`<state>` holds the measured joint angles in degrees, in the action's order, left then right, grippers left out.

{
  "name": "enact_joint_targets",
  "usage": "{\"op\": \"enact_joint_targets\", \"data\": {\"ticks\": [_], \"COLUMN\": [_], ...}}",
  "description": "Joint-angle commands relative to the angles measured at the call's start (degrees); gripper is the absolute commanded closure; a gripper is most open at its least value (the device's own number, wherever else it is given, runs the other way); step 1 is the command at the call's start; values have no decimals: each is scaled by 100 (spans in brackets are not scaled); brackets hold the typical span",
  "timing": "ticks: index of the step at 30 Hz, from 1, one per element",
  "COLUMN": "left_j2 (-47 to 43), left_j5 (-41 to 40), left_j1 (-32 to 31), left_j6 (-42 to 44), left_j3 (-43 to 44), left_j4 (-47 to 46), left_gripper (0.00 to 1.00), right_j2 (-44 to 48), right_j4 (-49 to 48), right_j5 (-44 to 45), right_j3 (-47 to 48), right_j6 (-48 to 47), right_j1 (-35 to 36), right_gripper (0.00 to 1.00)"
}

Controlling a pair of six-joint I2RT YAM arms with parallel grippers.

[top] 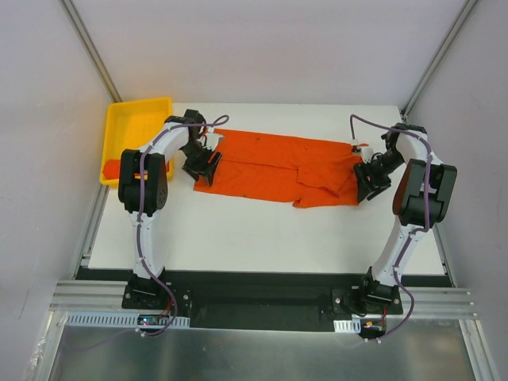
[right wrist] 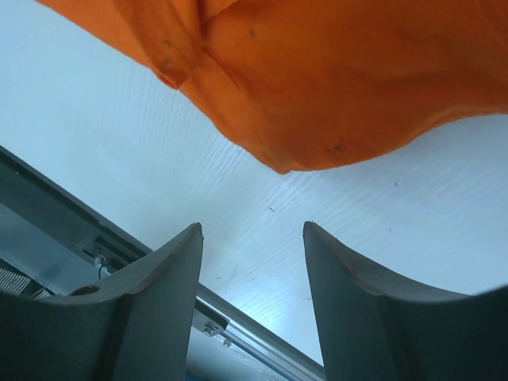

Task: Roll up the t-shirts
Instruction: Move the T-shirt to the center of the board.

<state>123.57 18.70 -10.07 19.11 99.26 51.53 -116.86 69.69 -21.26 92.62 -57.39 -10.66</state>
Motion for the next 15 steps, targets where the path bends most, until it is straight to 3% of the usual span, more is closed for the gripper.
{"op": "enact_joint_targets", "data": {"ticks": [1,15], "left_j2": [-245,-272], "left_j5": [-375,-719], "left_j1": [40,180], "left_j6": [127,286], "left_j3": [-30,-197], "left_j4": [68,15], "left_gripper": [39,34], "right_j2": [-74,-487], "right_j4": [510,63], "right_j5": [-283,438], "right_j3": [81,-24], "right_j6": [-361,148], "right_j1": [116,459], "right_gripper": [43,46]}}
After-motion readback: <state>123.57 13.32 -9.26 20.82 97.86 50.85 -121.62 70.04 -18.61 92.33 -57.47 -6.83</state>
